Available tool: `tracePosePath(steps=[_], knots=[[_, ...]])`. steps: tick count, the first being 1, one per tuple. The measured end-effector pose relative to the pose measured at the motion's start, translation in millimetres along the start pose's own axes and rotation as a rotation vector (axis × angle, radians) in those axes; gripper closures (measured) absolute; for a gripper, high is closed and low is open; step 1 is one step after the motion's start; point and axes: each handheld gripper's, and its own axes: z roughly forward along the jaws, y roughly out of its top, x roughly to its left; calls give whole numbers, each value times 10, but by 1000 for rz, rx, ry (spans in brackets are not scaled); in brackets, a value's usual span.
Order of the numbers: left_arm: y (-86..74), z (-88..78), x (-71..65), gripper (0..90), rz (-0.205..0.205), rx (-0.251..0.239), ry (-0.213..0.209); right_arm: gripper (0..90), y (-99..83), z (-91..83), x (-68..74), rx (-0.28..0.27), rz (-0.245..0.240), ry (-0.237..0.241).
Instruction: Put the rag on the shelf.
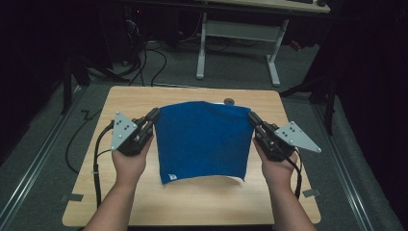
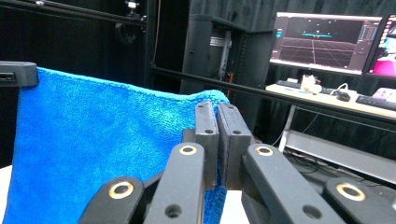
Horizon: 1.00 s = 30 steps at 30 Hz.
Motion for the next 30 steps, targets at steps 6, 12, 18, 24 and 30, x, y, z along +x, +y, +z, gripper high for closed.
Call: tracePosePath(steps=[6, 12, 18, 24, 30], knots=[[111, 164, 81, 882, 23, 3, 21, 882, 50, 125, -63, 9, 2, -14], [162, 324, 211, 882, 27, 19, 49, 882, 128, 310, -147, 9, 23, -27], [205, 471, 370, 882, 49, 39, 80, 882, 213, 481, -213, 17, 18, -44], [254, 609, 484, 883, 85, 46, 94, 883, 247, 659, -277, 31, 14, -58], [285, 765, 586, 882, 99, 55, 98, 882, 236, 783, -332, 46, 10, -72]])
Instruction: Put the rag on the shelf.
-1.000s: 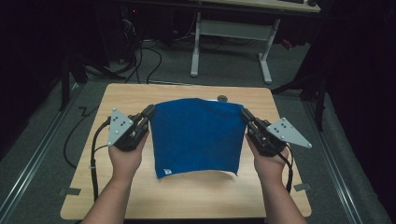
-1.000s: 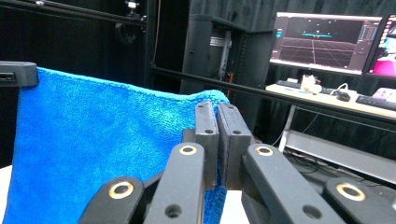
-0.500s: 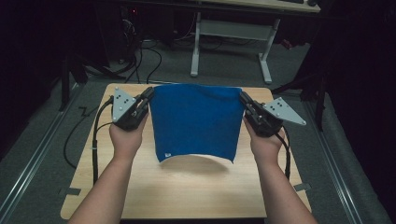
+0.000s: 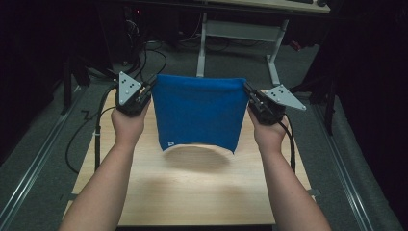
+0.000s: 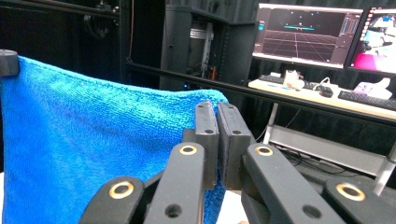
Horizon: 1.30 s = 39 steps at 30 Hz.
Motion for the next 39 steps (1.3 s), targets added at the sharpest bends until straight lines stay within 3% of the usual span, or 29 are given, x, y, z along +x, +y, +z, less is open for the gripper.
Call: tracePosePath(steps=[10, 17, 19, 20, 23, 24, 25, 39], knots=[[27, 352, 61, 882, 32, 52, 29, 882, -62, 356, -156, 60, -4, -43], [-100, 567, 74, 881, 31, 121, 31, 882, -174, 585, -266, 121, -23, -61], [-206, 642, 75, 881, 23, 167, 23, 882, -235, 652, -288, 153, -26, -63], [-206, 642, 75, 881, 23, 167, 23, 882, -235, 652, -288, 153, -26, -63], [-407, 699, 60, 881, 1, 230, 6, 882, -373, 737, -301, 205, -18, -63], [-407, 699, 60, 881, 1, 230, 6, 882, -373, 737, -301, 205, -18, -63], [-513, 712, 54, 881, -17, 259, -7, 882, -440, 765, -311, 226, -7, -55], [-1074, 707, -68, 881, -70, 368, -93, 882, -906, 826, -334, 323, 32, -24]])
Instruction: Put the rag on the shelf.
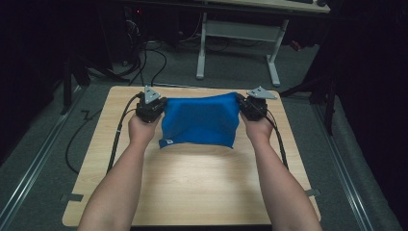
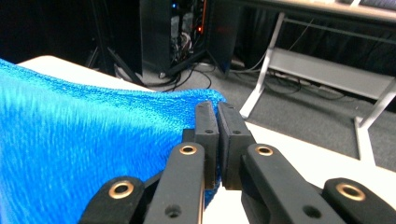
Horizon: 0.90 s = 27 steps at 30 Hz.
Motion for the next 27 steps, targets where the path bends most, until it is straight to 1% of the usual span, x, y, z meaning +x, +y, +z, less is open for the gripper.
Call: tracePosePath(steps=[2, 3, 4, 5, 6, 7, 8, 9, 11, 13, 14, 15, 16, 19, 23, 25, 27], knots=[[-64, 16, -22, 881, -7, 9, -13, 882, -103, 29, 10, 19, 6, 3], [-85, 23, -31, 881, -11, 12, -19, 882, -103, 29, 10, 19, 6, 3], [-112, 39, -46, 881, -7, 33, -30, 882, -160, 38, 20, 25, 12, 3], [-127, 47, -61, 881, -1, 40, -32, 881, -178, 40, 21, 29, 13, 4], [-150, 50, -80, 881, 9, 38, -33, 882, -203, 42, 23, 30, 17, 7], [-171, 50, -89, 881, 9, 36, -34, 882, -203, 42, 23, 30, 17, 7], [-218, 54, -90, 881, -10, 36, -41, 881, -253, 47, 22, 41, 29, 16], [-218, 54, -90, 881, -10, 36, -41, 881, -253, 47, 22, 41, 29, 16], [-268, 56, -88, 881, -23, 41, -49, 881, -302, 55, 40, 51, 34, 20], [-345, 61, -91, 881, -34, 47, -54, 881, -329, 64, 53, 56, 27, 27], [-369, 63, -91, 881, -41, 48, -56, 881, -348, 64, 61, 51, 29, 26], [-390, 68, -91, 881, -42, 57, -61, 881, -369, 65, 63, 51, 33, 28], [-414, 70, -94, 880, -40, 59, -62, 881, -392, 67, 65, 53, 39, 30], [-477, 74, -100, 880, -51, 62, -66, 881, -462, 73, 69, 69, 48, 32], [-537, 71, -115, 879, -64, 60, -73, 881, -510, 79, 84, 78, 43, 36], [-577, 64, -135, 879, -69, 57, -80, 881, -566, 88, 86, 75, 46, 34], [-594, 65, -145, 879, -69, 59, -82, 881, -586, 92, 84, 81, 46, 34]])
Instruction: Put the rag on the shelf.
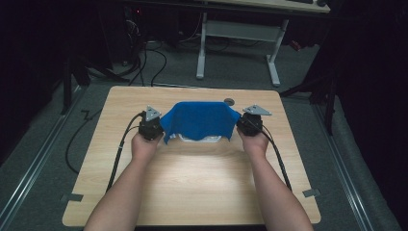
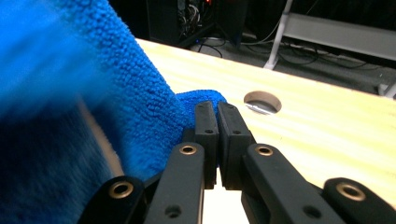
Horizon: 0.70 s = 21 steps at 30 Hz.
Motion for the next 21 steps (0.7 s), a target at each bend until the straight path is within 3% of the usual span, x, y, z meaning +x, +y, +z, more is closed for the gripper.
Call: tracePosePath(steps=[10, 15, 21], knots=[[-71, -7, -3, 859, -18, -1, -12, 876, -102, 47, 15, 30, 3, 9], [-66, -50, 5, 782, -37, 0, 14, 817, -80, -3, 12, 20, 6, -2], [-77, -90, 17, 756, -43, -6, 25, 771, -54, -57, -5, 15, 10, -11]])
